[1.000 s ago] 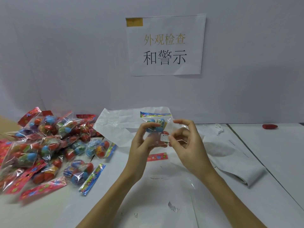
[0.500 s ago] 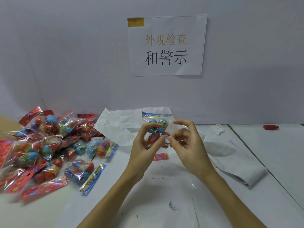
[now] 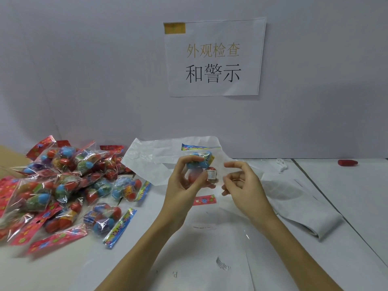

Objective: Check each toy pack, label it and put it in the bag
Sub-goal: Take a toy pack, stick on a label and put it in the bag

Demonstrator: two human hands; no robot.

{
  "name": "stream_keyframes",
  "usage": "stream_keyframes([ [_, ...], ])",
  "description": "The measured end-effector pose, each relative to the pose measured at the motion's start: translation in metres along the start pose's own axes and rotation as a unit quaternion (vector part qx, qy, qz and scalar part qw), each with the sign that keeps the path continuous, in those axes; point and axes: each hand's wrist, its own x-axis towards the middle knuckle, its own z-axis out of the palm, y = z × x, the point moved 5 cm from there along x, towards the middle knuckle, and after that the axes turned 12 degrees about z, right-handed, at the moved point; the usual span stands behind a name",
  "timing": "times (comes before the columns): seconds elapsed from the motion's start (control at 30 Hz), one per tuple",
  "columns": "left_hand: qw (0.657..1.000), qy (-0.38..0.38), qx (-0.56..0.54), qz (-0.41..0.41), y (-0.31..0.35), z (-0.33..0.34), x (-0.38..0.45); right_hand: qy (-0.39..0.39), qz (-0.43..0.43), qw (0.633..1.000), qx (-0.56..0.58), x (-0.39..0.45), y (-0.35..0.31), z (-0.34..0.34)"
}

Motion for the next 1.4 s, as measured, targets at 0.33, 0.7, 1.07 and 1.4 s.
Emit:
stream_keyframes([
  [0.33, 0.998, -0.052, -0.02, 0.012, 0.0, 0.007, -0.002, -0.072, 0.022, 0.994, 0.073, -0.004, 0.0, 0.008],
  [0.7, 0.987, 0.058, -0.068, -0.135, -0.016, -0.023, 0.007, -0.105, -0.008, 0.994, -0.001, 0.001, 0.002, 0.007],
  [1.07, 0.982, 0.088, -0.067, -0.151, -0.008, -0.025, 0.01, -0.125, 0.059, 0.983, 0.118, 0.002, 0.007, 0.009],
  [1.4, 0.978, 0.079, -0.082, -0.175, -0.021, -0.012, 0.004, 0.126, -0.326, 0.903, -0.248, -0.018, -0.014, 0.009],
])
